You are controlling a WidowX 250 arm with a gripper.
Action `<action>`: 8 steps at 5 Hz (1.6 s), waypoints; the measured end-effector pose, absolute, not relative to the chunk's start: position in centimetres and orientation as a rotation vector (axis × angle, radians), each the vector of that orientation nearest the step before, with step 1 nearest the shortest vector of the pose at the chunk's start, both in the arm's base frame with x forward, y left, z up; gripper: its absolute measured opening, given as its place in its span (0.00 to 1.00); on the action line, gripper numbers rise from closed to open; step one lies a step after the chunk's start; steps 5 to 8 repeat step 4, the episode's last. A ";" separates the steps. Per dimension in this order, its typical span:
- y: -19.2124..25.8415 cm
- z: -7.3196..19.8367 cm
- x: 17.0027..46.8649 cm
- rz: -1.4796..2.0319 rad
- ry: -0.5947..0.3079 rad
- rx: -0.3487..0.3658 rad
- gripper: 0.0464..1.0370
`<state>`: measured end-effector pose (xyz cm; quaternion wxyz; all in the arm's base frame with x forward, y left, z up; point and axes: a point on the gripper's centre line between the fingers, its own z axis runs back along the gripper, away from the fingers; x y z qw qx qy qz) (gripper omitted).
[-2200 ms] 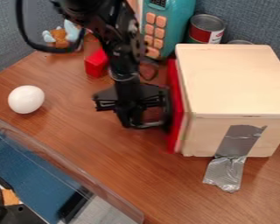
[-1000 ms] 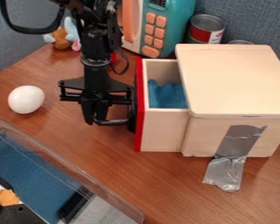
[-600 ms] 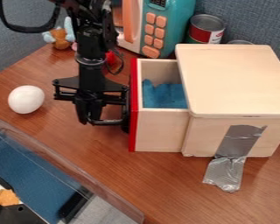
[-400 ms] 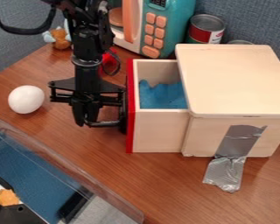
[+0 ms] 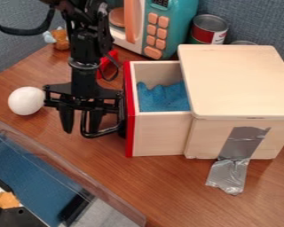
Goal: Open the drawer
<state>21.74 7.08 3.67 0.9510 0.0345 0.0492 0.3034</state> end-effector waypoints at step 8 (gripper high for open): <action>10.6 16.6 17.5 0.568 -0.168 0.199 0.96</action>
